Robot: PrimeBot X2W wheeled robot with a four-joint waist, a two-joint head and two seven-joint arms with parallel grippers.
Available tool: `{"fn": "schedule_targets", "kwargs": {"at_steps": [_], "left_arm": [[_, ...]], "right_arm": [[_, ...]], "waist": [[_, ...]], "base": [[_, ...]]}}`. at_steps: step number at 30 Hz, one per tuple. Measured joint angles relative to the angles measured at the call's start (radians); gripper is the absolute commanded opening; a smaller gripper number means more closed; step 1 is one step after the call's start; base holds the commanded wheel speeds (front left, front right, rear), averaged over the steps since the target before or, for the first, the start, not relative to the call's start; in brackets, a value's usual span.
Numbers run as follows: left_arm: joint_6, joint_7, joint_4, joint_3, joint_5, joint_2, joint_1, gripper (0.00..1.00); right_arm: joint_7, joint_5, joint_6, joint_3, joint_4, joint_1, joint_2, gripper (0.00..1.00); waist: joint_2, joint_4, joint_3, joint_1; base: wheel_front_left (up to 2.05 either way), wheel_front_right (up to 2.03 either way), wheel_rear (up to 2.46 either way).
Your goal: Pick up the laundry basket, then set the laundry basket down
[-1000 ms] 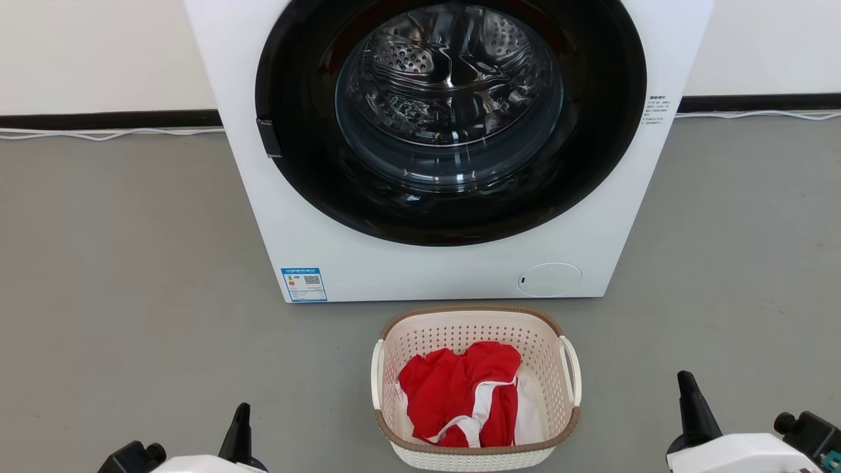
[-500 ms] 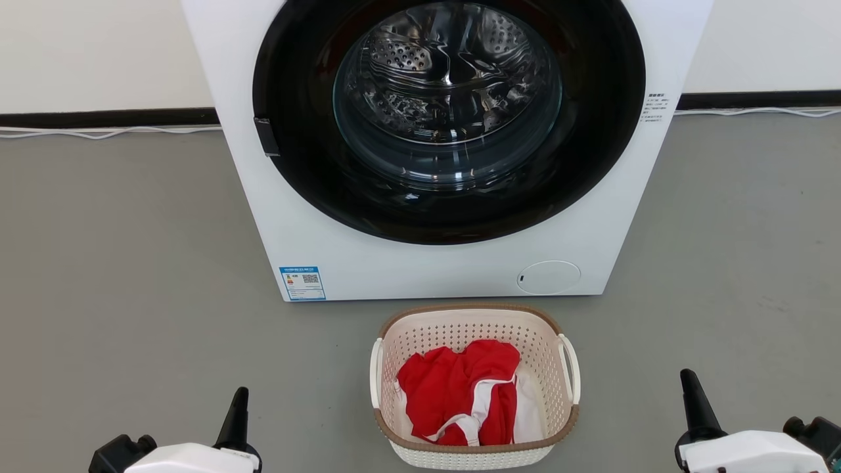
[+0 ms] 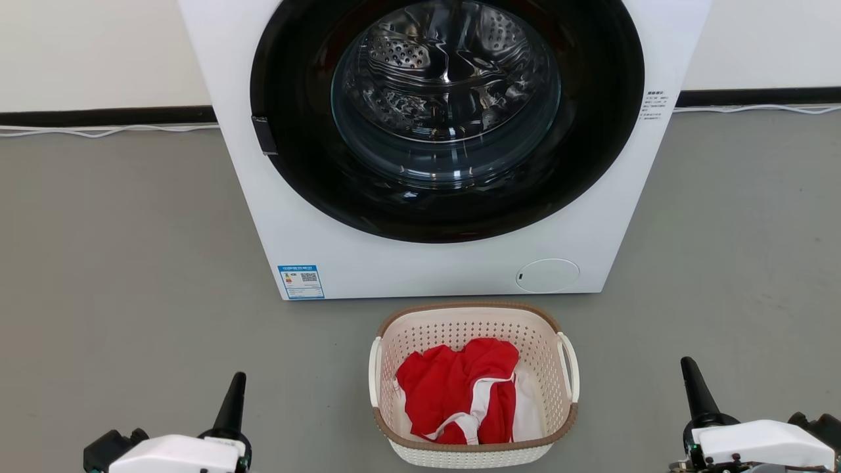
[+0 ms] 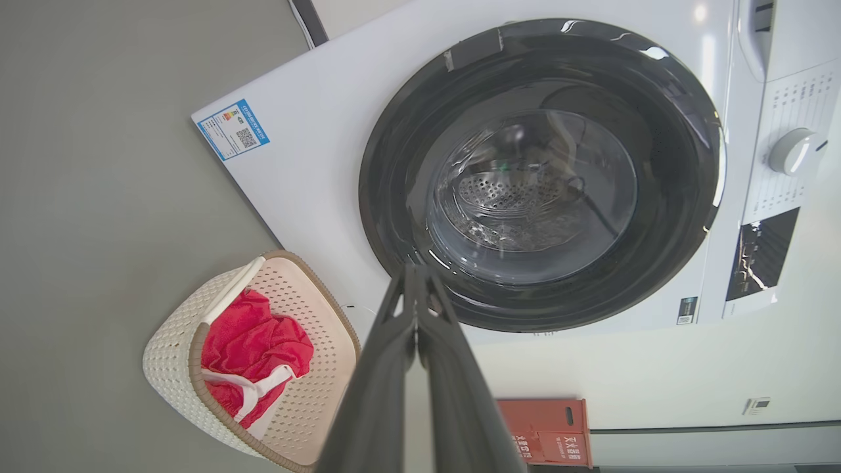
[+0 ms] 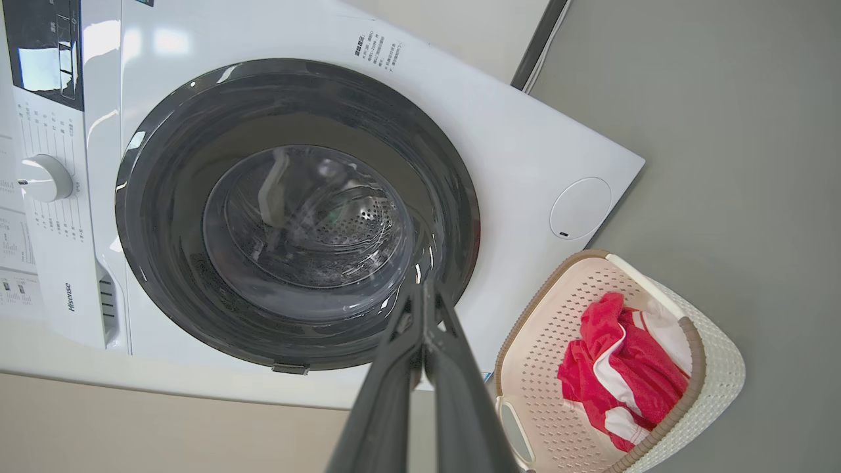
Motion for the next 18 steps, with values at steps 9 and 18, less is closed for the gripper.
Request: {"fn": "schedule_targets", "kwargs": {"at_steps": [9,18], "left_arm": [[-0.016,0.027,-0.013,0.012,-0.086,0.000,-0.009,0.00],[-0.028,0.052,-0.029,0.025,-0.179,0.001,-0.010,0.00]], "right_arm": [[0.024,0.112,0.000,-0.003,-0.014,-0.001,0.000,0.00],[0.047,0.224,0.000,-0.005,-0.030,-0.022,0.000,0.00]], "waist": [[0.0000,-0.002,0.003,-0.0001],[0.0000,-0.004,0.005,-0.0001]], "base": [[0.00,0.00,0.00],[0.00,0.00,0.00]]}}
